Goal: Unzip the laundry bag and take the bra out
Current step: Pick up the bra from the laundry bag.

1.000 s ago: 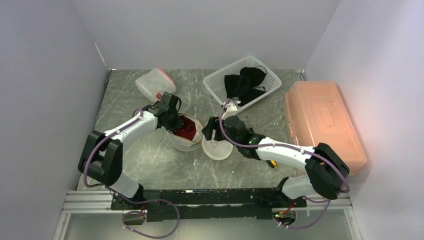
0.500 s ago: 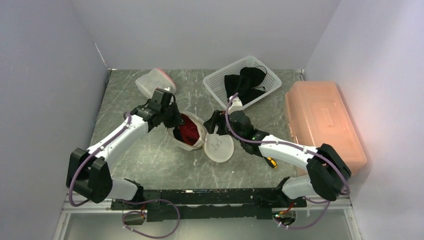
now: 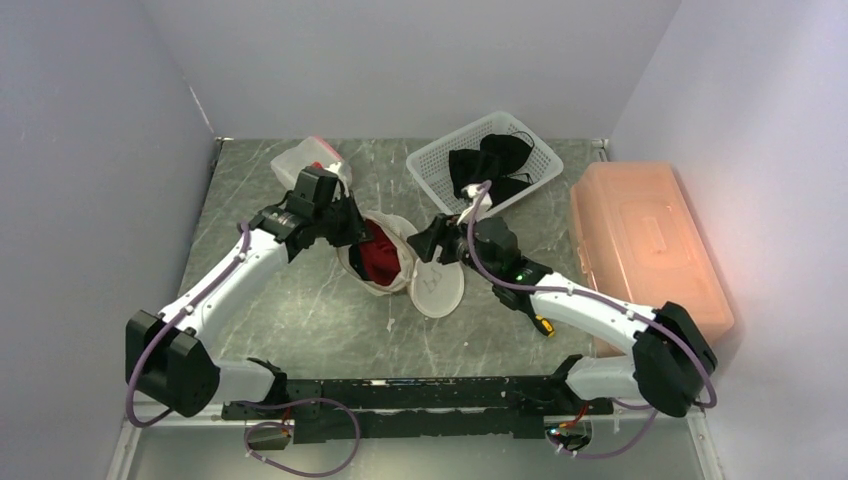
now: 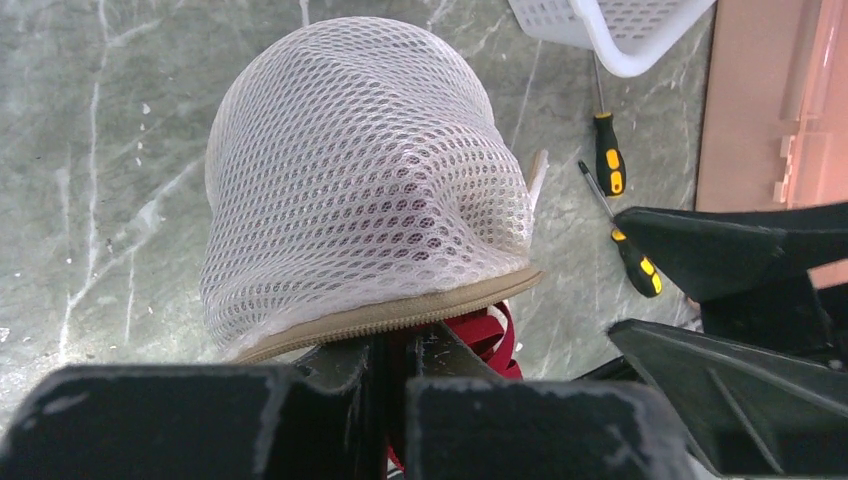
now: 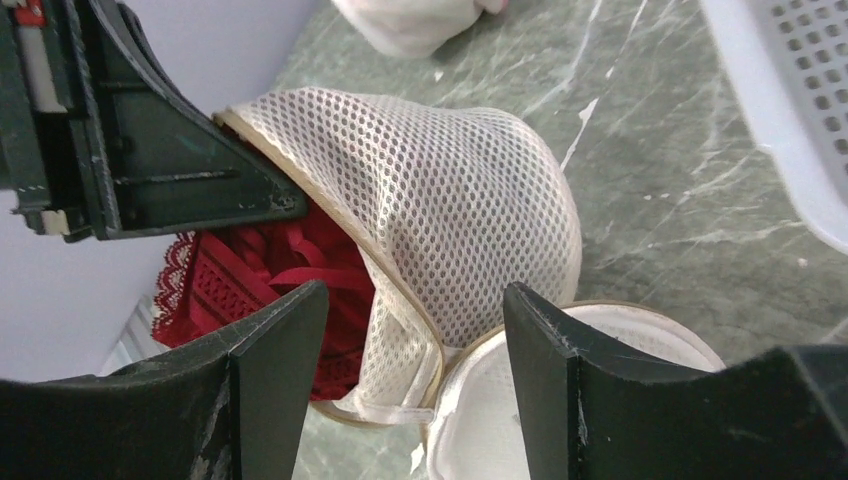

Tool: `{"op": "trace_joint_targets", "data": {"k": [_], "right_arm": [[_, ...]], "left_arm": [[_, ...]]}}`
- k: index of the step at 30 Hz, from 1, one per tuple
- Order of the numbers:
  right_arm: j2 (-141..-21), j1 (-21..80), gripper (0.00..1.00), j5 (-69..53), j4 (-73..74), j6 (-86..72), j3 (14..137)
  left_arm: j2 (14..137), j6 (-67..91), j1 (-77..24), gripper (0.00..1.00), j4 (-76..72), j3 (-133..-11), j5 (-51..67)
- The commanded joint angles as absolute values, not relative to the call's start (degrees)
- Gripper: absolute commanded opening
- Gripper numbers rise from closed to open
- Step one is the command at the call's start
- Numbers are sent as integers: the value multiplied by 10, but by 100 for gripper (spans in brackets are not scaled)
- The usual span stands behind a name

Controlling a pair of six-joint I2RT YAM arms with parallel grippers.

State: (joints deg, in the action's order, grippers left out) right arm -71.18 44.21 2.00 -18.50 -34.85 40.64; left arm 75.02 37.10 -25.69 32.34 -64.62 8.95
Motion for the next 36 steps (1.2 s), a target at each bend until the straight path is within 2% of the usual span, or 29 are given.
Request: {"op": "trace_joint_targets", "data": {"k": [1, 9, 11, 14, 18, 20, 22, 25, 26, 36], "right_arm": [[-754, 441, 68, -37, -192, -299, 459], [-826, 442, 68, -44, -176, -270, 497], [-835, 442, 63, -41, -178, -271, 501], [-854, 442, 51, -36, -168, -269, 516], [-879, 442, 42, -50, -170, -272, 531], [-887, 442, 34, -55, -175, -278, 532], [-893, 443, 25, -61, -181, -282, 534], [-898, 442, 4, -69, -189, -291, 534], [-898, 441, 0, -67, -191, -294, 531], [-881, 409, 0, -36, -210, -337, 492]], "left_arm": [[753, 348, -258, 3, 300, -643, 141], [781, 339, -258, 3, 297, -630, 160], [783, 337, -258, 3, 298, -631, 160], [788, 333, -258, 3, 296, -630, 163], [789, 327, -258, 3, 292, -624, 169], [789, 323, -258, 3, 291, -622, 170], [791, 320, -258, 3, 293, -619, 171], [794, 313, -258, 3, 295, -614, 168], [794, 310, -258, 3, 297, -612, 166], [762, 272, -258, 3, 318, -592, 175]]}}
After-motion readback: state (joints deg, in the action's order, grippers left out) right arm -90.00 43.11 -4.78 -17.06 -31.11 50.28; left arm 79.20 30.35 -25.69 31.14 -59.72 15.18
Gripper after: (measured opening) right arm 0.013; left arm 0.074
